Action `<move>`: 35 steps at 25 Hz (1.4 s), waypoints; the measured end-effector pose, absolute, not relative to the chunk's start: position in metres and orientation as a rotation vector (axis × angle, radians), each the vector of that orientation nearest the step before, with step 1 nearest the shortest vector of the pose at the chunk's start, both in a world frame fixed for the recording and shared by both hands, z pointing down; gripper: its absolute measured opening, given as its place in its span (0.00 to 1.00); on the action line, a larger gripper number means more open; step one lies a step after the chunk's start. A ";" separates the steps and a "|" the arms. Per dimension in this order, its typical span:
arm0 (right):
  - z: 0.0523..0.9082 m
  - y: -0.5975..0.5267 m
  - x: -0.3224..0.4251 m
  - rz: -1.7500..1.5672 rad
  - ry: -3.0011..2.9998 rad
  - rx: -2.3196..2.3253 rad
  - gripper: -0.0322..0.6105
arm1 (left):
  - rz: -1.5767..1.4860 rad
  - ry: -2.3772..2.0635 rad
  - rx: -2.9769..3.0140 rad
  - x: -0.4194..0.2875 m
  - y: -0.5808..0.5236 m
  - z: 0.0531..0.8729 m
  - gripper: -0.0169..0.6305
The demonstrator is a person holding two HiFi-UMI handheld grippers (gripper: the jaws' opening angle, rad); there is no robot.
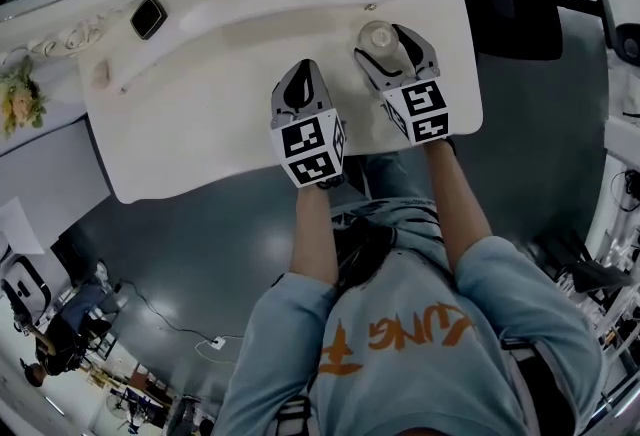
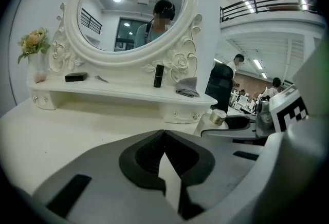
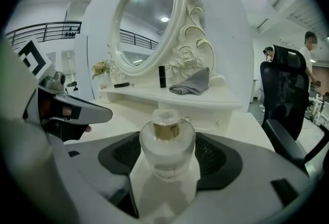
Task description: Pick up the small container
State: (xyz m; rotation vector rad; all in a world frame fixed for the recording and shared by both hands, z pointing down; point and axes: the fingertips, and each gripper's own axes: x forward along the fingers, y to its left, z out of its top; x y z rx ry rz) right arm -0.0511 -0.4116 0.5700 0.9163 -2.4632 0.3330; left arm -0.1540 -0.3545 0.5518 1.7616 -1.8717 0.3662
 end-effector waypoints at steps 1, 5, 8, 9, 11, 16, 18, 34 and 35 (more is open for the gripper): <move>0.571 -0.413 -0.052 0.331 -2.463 0.912 0.54 | 0.366 -1.876 1.754 -0.155 -0.354 0.552 0.06; 0.577 -0.415 -0.056 0.323 -2.447 0.907 0.54 | 0.364 -1.894 1.732 -0.159 -0.353 0.553 0.06; 0.579 -0.417 -0.058 0.331 -2.439 0.909 0.54 | 0.358 -1.908 1.732 -0.162 -0.352 0.549 0.06; 0.579 -0.418 -0.057 0.340 -2.429 0.919 0.54 | 0.356 -1.912 1.735 -0.163 -0.351 0.547 0.06; 0.579 -0.420 -0.054 0.374 -2.395 0.960 0.55 | 0.352 -1.922 1.742 -0.167 -0.349 0.541 0.06; 0.570 -0.409 -0.051 0.470 -2.366 1.039 0.55 | 0.318 -1.961 1.761 -0.187 -0.343 0.520 0.06; 0.560 -0.402 -0.053 0.488 -2.382 1.060 0.55 | 0.303 -1.972 1.779 -0.194 -0.339 0.511 0.06; 0.431 -0.379 -0.082 0.269 -2.591 1.227 0.55 | 0.135 -2.113 1.998 -0.240 -0.316 0.405 0.06; 0.424 -0.378 -0.083 0.253 -2.604 1.230 0.55 | 0.126 -2.121 2.008 -0.241 -0.316 0.399 0.06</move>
